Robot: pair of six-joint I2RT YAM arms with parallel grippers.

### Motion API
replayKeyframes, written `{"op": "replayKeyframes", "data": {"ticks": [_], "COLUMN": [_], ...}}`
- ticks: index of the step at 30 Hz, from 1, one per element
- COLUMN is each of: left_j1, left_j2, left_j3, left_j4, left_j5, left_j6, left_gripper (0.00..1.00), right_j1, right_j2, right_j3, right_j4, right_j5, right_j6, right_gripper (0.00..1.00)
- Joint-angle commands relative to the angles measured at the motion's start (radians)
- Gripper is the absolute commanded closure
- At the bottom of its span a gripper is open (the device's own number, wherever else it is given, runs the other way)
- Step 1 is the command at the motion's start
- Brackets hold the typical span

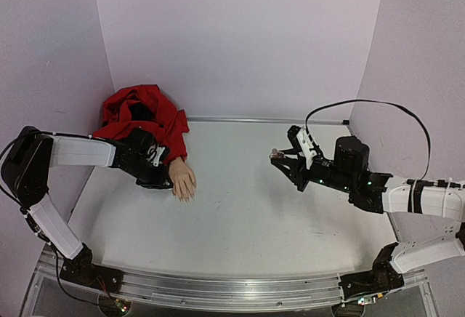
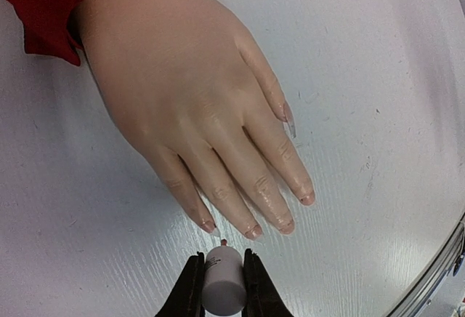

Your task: Paint the nails

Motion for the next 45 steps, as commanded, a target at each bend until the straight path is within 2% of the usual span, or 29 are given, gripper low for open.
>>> {"op": "replayKeyframes", "data": {"ticks": [1, 45], "left_j1": [0.008, 0.022], "left_j2": [0.004, 0.043], "left_j3": [-0.003, -0.010], "left_j4": [0.043, 0.083], "left_j5": [-0.004, 0.020], "left_j6": [0.013, 0.019], "left_gripper": [1.00, 1.00], "right_j1": [-0.005, -0.004], "right_j2": [-0.028, -0.020], "right_j3": [0.004, 0.003], "right_j4": [0.056, 0.058], "right_j5": [0.004, -0.001], "right_j6": [-0.010, -0.009], "right_gripper": [1.00, 1.00]}}
